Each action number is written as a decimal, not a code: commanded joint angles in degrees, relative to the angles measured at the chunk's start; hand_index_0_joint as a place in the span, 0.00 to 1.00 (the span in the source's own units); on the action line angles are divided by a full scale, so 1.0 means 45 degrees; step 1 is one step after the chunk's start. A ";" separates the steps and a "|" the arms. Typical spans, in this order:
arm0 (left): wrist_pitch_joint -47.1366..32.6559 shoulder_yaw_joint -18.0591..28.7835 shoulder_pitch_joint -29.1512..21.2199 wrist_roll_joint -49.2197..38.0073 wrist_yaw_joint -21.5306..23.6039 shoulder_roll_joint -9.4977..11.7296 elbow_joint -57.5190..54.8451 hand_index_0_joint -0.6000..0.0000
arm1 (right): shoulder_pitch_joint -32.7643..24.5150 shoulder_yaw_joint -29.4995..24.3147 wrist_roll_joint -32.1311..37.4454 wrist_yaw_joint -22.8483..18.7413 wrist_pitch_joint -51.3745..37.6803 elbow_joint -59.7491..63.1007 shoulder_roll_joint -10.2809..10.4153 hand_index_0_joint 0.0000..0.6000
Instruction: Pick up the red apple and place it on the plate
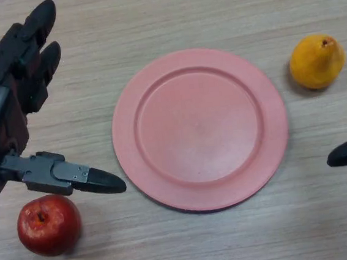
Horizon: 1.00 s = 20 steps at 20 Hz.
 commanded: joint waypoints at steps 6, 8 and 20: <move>-0.2236 0.2518 0.1683 -0.1420 0.0657 0.0136 -0.1506 1.00 | -0.0669 0.0752 -0.1194 -0.0625 -0.1608 0.0245 -0.0035 0.00; -0.3097 0.2672 0.2520 -0.0046 0.0049 -0.0196 -0.1960 1.00 | -0.0762 0.1194 -0.1347 -0.0620 -0.1584 0.0491 0.0108 0.00; -1.4133 0.3439 0.7511 0.4560 0.0385 -0.2059 0.5747 1.00 | -0.1268 0.1640 -0.0734 -0.1010 -0.1784 0.1263 0.0455 0.00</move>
